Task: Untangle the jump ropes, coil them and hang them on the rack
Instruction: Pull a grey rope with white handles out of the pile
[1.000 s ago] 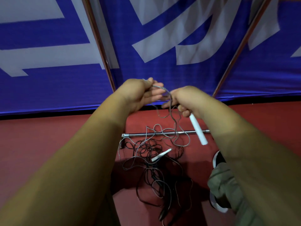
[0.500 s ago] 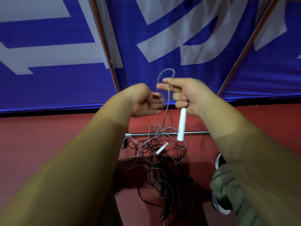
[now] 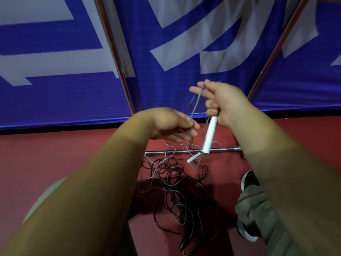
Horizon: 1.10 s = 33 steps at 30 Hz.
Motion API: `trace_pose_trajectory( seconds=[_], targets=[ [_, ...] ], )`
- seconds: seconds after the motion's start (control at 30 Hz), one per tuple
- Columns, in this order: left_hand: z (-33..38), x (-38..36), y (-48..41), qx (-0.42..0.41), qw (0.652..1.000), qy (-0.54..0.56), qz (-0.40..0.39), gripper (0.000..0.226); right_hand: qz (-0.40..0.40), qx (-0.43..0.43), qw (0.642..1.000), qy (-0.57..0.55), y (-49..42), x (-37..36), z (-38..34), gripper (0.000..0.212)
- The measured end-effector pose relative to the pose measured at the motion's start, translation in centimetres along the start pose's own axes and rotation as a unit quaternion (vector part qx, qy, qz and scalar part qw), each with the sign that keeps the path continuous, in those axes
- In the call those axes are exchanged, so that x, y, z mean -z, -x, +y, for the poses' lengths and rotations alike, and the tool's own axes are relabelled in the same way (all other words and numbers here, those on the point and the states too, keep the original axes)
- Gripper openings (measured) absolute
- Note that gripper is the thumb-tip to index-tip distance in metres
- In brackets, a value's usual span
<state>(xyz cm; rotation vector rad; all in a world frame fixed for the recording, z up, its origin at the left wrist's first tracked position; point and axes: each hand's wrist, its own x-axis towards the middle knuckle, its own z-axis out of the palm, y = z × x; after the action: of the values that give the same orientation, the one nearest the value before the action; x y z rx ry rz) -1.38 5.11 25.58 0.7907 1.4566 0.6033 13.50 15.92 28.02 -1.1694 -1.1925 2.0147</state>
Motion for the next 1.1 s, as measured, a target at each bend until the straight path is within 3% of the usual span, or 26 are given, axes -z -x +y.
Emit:
trace_pose_trajectory(
  seconds=[0.1, 0.2, 0.4, 0.53, 0.67, 0.77, 0.83, 0.97, 1.03, 1.1],
  targets=[
    [0.7, 0.5, 0.2, -0.029, 0.994, 0.095, 0.045, 0.023, 0.018, -0.062, 0.994, 0.083, -0.6, 0.5, 0.4, 0.026],
    [1.6, 1.1, 0.6, -0.067, 0.964, 0.24, 0.093, 0.021, -0.016, -0.142, 0.966, 0.215, -0.6, 0.6, 1.4, 0.036],
    [2.5, 3.2, 1.1, -0.14, 0.843, 0.496, 0.153, 0.023, -0.183, -0.198, 0.905, 0.328, 0.8, 0.0, 2.7, 0.028],
    [1.9, 4.1, 1.1, -0.14, 0.791, 0.564, 0.191, 0.031, -0.233, -0.152, 0.905, 0.321, 1.3, -0.4, 2.2, 0.022],
    [1.7, 3.9, 1.5, -0.125, 0.809, 0.538, 0.203, 0.037, -0.212, -0.102, 0.944, 0.23, 1.3, -1.0, 1.9, 0.018],
    [1.7, 3.7, 1.6, -0.118, 0.795, 0.561, 0.199, 0.034, -0.229, -0.109, 0.954, 0.158, 1.4, -1.5, 1.5, 0.02],
    [1.5, 3.8, 1.4, -0.098, 0.816, 0.527, 0.217, 0.032, -0.225, -0.112, 0.962, 0.108, 1.5, -1.7, 1.3, 0.02],
    [0.9, 3.1, 1.0, 0.016, 0.94, 0.178, 0.292, 0.036, -0.183, -0.099, 0.978, -0.013, 1.1, -1.7, 0.6, 0.022],
    [0.6, 2.2, 0.7, 0.038, 0.971, 0.022, 0.236, 0.033, -0.173, -0.089, 0.979, -0.063, 0.7, -1.4, 0.3, 0.021],
    [0.1, 1.5, 0.4, 0.031, 0.985, -0.064, 0.158, 0.031, -0.163, -0.083, 0.978, -0.1, 0.5, -1.1, 0.0, 0.021]
  ],
)
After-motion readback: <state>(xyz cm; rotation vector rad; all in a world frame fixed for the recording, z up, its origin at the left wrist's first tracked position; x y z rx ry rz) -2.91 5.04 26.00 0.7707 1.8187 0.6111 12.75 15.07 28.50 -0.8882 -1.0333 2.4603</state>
